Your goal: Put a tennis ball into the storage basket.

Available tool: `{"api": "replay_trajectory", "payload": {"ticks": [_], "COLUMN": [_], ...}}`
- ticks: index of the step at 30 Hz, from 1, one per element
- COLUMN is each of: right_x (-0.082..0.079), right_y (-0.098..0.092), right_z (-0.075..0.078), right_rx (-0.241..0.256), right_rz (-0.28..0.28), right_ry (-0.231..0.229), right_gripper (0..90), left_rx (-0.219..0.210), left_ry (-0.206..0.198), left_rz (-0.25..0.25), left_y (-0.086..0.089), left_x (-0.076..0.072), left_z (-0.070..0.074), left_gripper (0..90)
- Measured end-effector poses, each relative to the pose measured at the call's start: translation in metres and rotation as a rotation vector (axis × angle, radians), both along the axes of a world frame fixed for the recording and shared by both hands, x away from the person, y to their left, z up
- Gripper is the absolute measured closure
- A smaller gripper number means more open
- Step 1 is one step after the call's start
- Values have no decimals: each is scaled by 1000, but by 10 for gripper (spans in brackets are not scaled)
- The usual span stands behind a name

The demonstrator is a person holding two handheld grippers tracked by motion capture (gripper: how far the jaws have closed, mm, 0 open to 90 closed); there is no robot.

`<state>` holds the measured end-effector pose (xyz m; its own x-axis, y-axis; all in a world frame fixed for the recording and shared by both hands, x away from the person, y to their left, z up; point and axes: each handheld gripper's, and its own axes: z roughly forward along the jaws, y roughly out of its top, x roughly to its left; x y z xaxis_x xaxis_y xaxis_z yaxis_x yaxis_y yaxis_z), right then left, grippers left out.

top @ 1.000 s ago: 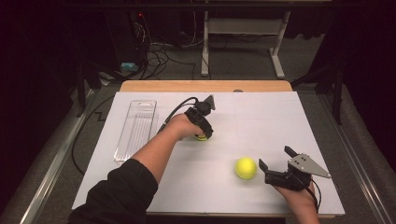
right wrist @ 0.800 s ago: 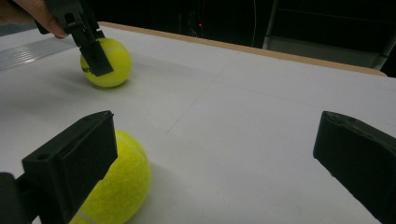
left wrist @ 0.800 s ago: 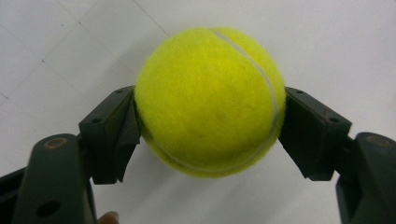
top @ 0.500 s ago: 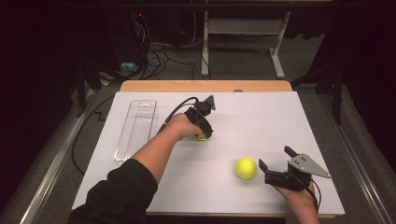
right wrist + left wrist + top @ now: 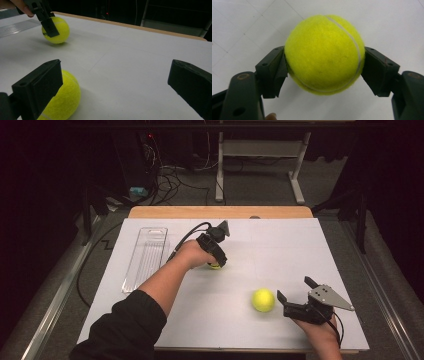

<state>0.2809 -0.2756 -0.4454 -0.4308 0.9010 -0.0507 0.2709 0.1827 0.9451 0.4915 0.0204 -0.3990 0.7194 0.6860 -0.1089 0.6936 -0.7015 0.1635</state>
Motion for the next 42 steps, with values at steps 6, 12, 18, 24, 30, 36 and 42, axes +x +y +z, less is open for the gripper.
{"api": "replay_trajectory", "payload": {"ticks": [6, 12, 18, 24, 30, 36, 42], "right_x": [0, 0, 1, 1, 1, 1, 1], "right_y": [0, 1, 1, 2, 3, 3, 3], "right_z": [0, 0, 0, 0, -1, -1, -1], "right_rx": [-1, -2, -5, -6, -10, -10, -10], "right_rz": [1, 2, 2, 4, 6, 6, 4], "right_ry": [0, 1, -1, 0, 2, 2, 1], "right_gripper": [0, 0, 0, 0, 0, 0, 0], "left_rx": [-1, 3, -1, 8, 11, 19, 13], "left_ry": [-1, -1, -6, -5, -14, 2, 13], "left_rz": [-3, -11, -18, -19, -20, -28, -25], "left_y": [3, 8, 12, 16, 17, 17, 22], "left_x": [-3, -5, -8, -13, -20, -27, -28], "left_z": [6, 12, 20, 29, 35, 40, 46], "left_gripper": [270, 270, 271, 271, 271, 271, 272]}}
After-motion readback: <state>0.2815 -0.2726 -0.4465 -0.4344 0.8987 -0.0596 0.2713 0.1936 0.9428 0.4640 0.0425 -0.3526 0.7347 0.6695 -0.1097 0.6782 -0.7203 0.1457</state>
